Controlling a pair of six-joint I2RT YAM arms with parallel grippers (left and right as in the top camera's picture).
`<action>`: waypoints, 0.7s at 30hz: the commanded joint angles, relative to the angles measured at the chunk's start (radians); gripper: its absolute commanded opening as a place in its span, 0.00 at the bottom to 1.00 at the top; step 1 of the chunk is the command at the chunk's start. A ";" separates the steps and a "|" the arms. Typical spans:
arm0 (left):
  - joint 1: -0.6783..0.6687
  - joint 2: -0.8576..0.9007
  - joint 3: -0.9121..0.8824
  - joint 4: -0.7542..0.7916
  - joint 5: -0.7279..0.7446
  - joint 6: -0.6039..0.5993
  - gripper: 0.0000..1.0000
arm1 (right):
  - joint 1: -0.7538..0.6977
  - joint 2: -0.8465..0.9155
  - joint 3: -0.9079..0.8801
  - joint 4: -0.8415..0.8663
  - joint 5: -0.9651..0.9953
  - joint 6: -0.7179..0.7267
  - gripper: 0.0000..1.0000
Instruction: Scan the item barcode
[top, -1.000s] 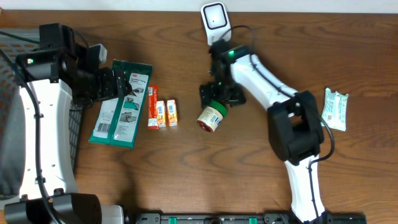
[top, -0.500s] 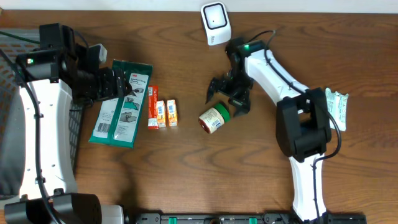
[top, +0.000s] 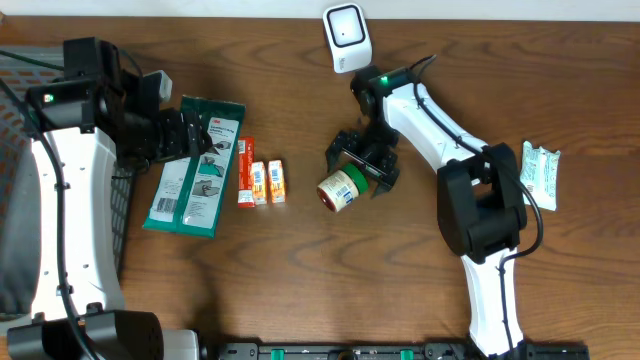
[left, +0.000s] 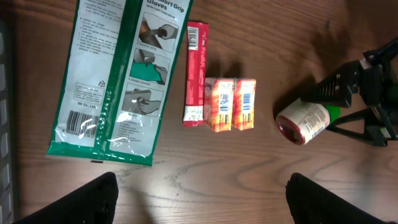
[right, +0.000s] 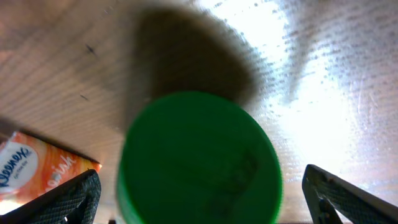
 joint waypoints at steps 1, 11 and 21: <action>0.000 -0.014 -0.003 -0.003 0.005 -0.005 0.87 | 0.018 -0.008 0.005 0.026 0.029 0.032 0.98; 0.000 -0.014 -0.003 -0.003 0.005 -0.005 0.87 | 0.048 -0.008 0.005 0.058 0.063 0.114 0.87; 0.000 -0.014 -0.003 -0.003 0.005 -0.005 0.87 | 0.061 -0.008 0.005 0.087 0.086 0.049 0.78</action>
